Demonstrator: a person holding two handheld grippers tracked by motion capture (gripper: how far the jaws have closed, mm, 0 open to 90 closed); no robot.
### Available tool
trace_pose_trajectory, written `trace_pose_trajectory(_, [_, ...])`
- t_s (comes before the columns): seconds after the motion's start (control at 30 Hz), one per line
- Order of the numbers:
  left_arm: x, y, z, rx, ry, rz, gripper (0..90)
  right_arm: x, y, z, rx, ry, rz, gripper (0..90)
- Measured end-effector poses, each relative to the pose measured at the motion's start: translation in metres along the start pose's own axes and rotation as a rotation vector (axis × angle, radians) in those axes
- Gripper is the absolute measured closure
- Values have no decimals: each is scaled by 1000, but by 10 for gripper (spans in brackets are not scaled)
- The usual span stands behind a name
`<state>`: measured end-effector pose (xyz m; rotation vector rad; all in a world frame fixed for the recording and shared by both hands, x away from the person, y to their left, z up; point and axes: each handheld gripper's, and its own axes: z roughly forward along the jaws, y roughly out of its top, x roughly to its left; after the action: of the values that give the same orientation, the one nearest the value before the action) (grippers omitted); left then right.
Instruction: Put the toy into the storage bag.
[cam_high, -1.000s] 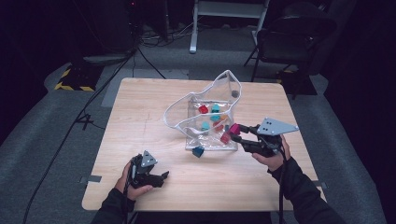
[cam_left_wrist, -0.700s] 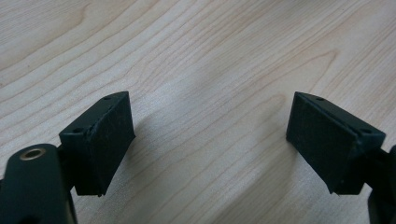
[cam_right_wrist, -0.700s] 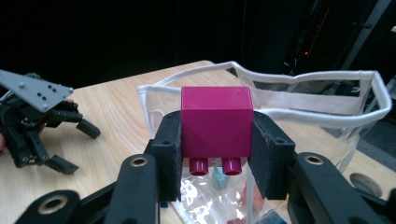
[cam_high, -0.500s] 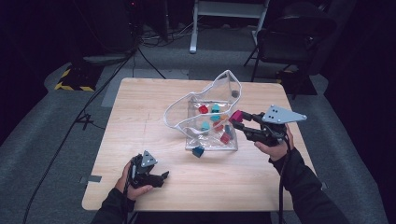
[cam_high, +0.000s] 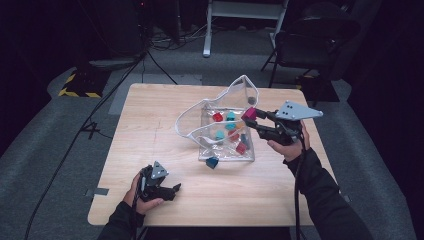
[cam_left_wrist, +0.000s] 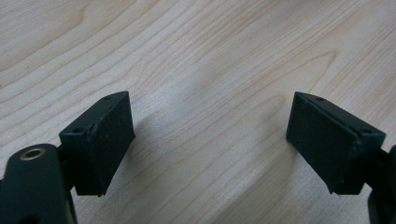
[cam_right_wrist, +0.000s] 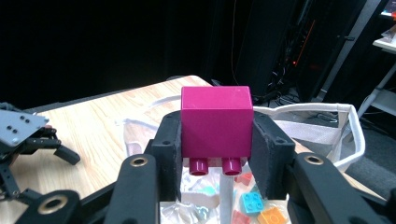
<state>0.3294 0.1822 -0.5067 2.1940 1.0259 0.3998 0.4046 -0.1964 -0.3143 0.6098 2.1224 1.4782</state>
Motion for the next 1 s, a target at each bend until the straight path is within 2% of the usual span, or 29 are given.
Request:
trace_pose_trajectory(0.37, [0, 0, 0, -1, -1, 1, 154, -7, 10, 23, 29, -17, -1, 591])
trace_pose_trajectory(0.6, [0, 0, 0, 1, -2, 0, 154, -11, 16, 38, 55, -16, 15, 591])
trace_pose_trajectory(1.0, [0, 0, 0, 0, -2, 1, 154, -14, 15, 57, 94, -40, 15, 591])
